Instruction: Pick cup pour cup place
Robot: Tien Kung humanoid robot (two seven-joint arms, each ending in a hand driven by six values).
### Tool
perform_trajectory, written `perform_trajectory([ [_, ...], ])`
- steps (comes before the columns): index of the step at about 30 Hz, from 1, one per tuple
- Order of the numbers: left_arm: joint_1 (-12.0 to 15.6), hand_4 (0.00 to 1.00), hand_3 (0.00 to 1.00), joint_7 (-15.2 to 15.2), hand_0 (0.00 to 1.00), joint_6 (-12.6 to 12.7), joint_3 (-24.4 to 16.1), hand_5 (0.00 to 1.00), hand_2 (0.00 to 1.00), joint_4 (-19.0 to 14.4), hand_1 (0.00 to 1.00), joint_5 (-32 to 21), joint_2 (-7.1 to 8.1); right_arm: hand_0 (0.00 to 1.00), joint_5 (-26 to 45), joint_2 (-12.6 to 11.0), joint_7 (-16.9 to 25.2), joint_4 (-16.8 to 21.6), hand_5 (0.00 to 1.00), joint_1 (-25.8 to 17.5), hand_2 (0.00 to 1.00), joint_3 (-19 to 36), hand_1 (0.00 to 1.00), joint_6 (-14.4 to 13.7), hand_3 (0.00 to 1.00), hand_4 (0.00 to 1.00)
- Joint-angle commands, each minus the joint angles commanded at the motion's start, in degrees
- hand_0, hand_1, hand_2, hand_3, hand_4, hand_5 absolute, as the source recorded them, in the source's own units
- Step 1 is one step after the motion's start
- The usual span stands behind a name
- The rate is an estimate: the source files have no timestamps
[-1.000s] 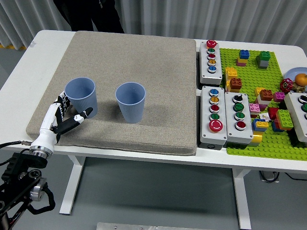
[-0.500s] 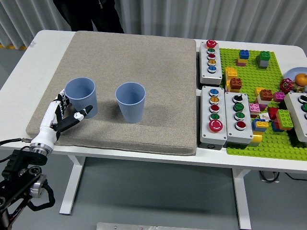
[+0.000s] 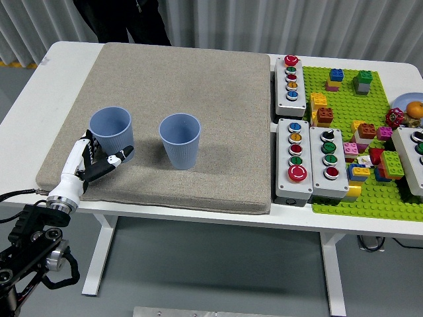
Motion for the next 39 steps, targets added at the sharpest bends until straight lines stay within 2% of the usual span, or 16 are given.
perform_trajectory([
  [15, -1.9, 0.927, 0.998, 0.0, 0.998, 0.1, 0.9, 0.321, 0.998, 1.9, 0.998, -0.7, -0.59, 0.703, 0.0, 0.0, 0.1, 0.0, 0.111, 0.0, 0.564, 0.1, 0.629, 0.1, 0.574, 0.002],
  [39, -3.1, 0.918, 0.998, 0.9, 0.998, 0.3, 1.2, 0.294, 0.998, 2.0, 0.998, 0.3, -0.48, 0.702, 0.0, -0.1, 0.1, 0.0, 0.109, 0.1, 0.564, 0.0, 0.629, 0.3, 0.572, 0.002],
])
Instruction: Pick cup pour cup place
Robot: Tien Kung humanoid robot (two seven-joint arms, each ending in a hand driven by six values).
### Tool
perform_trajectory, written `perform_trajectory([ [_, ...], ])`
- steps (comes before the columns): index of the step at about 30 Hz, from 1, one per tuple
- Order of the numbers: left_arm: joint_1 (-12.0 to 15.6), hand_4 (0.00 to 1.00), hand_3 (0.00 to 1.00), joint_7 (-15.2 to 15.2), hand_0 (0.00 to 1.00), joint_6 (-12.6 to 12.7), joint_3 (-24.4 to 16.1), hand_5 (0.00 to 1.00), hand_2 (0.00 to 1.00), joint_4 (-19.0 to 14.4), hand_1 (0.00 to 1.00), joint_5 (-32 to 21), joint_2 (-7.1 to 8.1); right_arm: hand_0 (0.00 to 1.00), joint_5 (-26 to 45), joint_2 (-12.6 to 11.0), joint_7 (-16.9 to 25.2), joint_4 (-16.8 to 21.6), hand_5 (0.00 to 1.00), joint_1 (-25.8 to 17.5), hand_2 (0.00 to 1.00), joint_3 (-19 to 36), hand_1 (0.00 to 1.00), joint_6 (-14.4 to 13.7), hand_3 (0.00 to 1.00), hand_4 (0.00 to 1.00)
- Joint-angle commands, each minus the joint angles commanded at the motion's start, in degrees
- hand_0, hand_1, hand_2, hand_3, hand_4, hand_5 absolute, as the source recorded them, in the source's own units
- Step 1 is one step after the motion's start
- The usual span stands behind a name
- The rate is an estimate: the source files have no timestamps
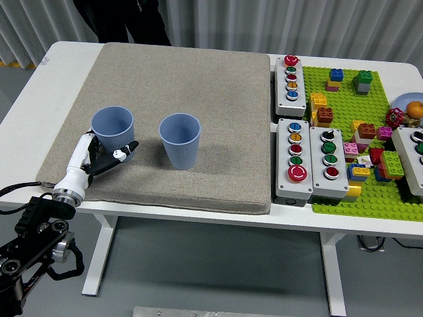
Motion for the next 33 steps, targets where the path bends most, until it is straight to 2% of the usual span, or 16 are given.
perform_trajectory([
  [9, 0.1, 0.913, 0.998, 0.0, 0.998, 1.9, 0.3, 0.294, 0.998, -0.2, 0.994, 0.5, -0.03, 0.703, -0.2, 0.0, -0.1, 0.0, 0.109, -0.1, 0.563, 0.1, 0.629, 0.0, 0.572, 0.002],
  [10, 0.2, 0.904, 0.980, 0.0, 0.926, 2.2, 0.3, 0.286, 0.998, -0.2, 0.889, 0.7, -0.06, 0.703, -0.3, 0.0, -0.1, 0.0, 0.108, -0.1, 0.563, 0.1, 0.629, 0.1, 0.572, 0.002],
  [21, 0.1, 0.900, 0.961, -0.5, 0.883, 4.5, 0.8, 0.283, 0.997, 0.0, 0.858, 0.6, -0.43, 0.703, -0.4, 0.0, -0.1, 0.0, 0.108, -0.1, 0.563, 0.2, 0.629, 0.2, 0.571, 0.002],
  [22, 0.0, 0.892, 0.919, -0.5, 0.841, 4.6, 0.9, 0.272, 0.968, 0.0, 0.818, 0.5, -0.46, 0.703, -0.4, 0.0, -0.1, 0.0, 0.107, -0.1, 0.563, 0.2, 0.629, 0.2, 0.572, 0.002],
  [33, -0.6, 0.892, 0.912, -0.7, 0.835, 5.1, 1.0, 0.276, 0.966, 0.2, 0.810, 0.3, -0.67, 0.702, -0.3, 0.0, -0.1, 0.0, 0.105, 0.1, 0.563, 0.2, 0.629, 0.2, 0.572, 0.002],
])
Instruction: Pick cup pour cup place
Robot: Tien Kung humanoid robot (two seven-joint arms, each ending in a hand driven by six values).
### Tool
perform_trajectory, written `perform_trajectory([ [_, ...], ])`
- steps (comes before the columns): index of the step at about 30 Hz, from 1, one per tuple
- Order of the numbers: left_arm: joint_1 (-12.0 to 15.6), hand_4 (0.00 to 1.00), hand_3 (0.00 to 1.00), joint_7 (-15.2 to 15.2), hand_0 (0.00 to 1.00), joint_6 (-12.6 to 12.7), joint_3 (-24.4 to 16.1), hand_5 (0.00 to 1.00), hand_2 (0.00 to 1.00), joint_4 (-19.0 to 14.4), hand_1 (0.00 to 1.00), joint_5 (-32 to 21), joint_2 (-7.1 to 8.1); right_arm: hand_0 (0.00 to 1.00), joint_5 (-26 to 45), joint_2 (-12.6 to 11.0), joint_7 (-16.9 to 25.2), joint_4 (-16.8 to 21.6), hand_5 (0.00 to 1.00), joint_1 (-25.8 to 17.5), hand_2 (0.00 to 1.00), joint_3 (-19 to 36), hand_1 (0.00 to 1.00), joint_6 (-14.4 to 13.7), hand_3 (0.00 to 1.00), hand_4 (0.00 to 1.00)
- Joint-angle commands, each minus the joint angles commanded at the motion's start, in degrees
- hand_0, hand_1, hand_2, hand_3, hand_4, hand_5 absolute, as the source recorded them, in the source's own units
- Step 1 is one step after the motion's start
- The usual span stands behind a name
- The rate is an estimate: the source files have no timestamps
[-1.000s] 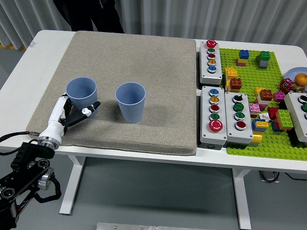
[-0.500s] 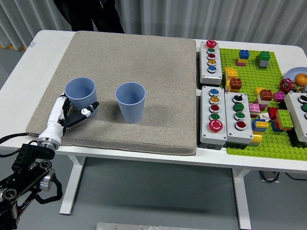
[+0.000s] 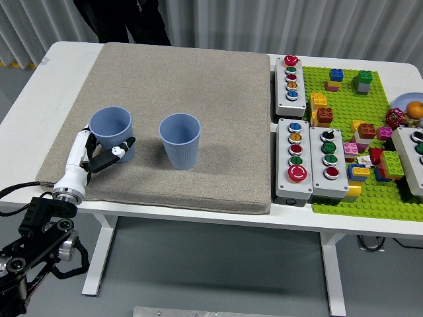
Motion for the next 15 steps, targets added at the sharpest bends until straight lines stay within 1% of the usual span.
perform_trajectory([
  [6, -0.1, 0.893, 0.912, 0.1, 0.832, 0.0, 0.2, 0.276, 0.961, 0.0, 0.816, 0.0, -0.04, 0.703, -0.1, 0.0, 0.0, 0.0, 0.104, 0.0, 0.563, 0.1, 0.629, 0.0, 0.571, 0.002],
  [7, -0.1, 0.857, 0.920, 0.1, 0.812, 0.0, 0.2, 0.240, 0.959, 0.0, 0.807, 0.0, -0.04, 0.702, -0.1, 0.0, 0.0, 0.0, 0.105, 0.0, 0.563, 0.1, 0.629, 0.0, 0.571, 0.002],
  [12, -0.1, 0.857, 0.920, 0.1, 0.812, -0.1, 0.3, 0.240, 0.959, 0.1, 0.807, 0.0, -0.14, 0.702, -0.2, 0.0, 0.0, 0.0, 0.105, 0.0, 0.563, 0.2, 0.629, 0.0, 0.571, 0.002],
  [13, -0.1, 0.854, 0.918, 0.1, 0.781, -0.1, 0.3, 0.233, 0.958, 0.2, 0.793, 0.0, -0.14, 0.703, -0.2, 0.0, 0.0, 0.0, 0.104, 0.0, 0.563, 0.2, 0.630, 0.0, 0.571, 0.002],
  [15, -0.3, 0.854, 0.918, 0.0, 0.781, 0.0, 0.4, 0.233, 0.958, 0.2, 0.793, -0.1, -0.19, 0.703, -0.2, 0.0, 0.0, 0.0, 0.104, 0.1, 0.563, 0.2, 0.630, 0.0, 0.571, 0.002],
])
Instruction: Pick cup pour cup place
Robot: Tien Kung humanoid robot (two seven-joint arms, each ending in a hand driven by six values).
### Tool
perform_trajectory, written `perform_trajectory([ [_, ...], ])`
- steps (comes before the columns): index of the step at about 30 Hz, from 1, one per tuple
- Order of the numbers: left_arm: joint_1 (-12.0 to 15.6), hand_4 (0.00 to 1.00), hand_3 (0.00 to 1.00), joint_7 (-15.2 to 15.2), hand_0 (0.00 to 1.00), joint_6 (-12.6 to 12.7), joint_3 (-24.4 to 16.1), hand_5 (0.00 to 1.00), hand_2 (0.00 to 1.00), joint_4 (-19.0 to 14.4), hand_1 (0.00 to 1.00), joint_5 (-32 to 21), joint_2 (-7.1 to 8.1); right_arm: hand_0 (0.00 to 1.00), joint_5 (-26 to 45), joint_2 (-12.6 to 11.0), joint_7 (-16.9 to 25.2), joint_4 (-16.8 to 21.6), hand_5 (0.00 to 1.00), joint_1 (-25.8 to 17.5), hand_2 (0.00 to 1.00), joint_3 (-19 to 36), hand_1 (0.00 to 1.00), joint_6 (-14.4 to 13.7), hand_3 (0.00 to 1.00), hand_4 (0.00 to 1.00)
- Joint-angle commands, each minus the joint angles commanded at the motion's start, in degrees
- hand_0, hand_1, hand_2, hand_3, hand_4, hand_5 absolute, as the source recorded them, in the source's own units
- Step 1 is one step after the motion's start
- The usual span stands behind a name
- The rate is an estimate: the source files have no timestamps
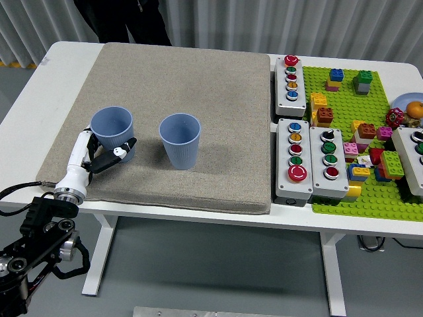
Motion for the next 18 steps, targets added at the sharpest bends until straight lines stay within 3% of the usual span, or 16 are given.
perform_trajectory([
  [9, -0.1, 0.834, 0.912, -0.9, 0.747, 1.8, 0.6, 0.218, 0.946, 0.0, 0.754, -0.6, -0.25, 0.703, -0.1, 0.0, -0.1, 0.0, 0.105, 0.0, 0.563, 0.0, 0.630, 0.0, 0.571, 0.002],
  [10, -0.1, 0.790, 0.849, -1.0, 0.677, 2.1, 0.6, 0.167, 0.853, 0.0, 0.682, -0.7, -0.28, 0.703, -0.1, 0.0, -0.1, 0.0, 0.104, 0.0, 0.563, 0.0, 0.630, 0.0, 0.571, 0.002],
  [15, 0.0, 0.790, 0.849, -3.0, 0.677, 5.5, 1.4, 0.167, 0.853, 0.0, 0.682, -2.2, -0.67, 0.703, -0.1, 0.0, -0.1, 0.0, 0.104, 0.0, 0.563, 0.0, 0.630, 0.0, 0.571, 0.002],
  [16, 0.1, 0.741, 0.786, -3.4, 0.557, 5.8, 1.5, 0.106, 0.761, 0.0, 0.586, -2.6, -0.73, 0.703, -0.1, 0.0, -0.1, 0.0, 0.103, 0.0, 0.562, 0.0, 0.630, 0.0, 0.571, 0.002],
  [18, 0.1, 0.741, 0.786, -3.8, 0.557, 5.9, 1.5, 0.106, 0.761, -0.1, 0.586, -2.8, -0.81, 0.703, -0.2, 0.0, -0.1, 0.0, 0.103, 0.0, 0.562, 0.1, 0.630, 0.0, 0.571, 0.002],
])
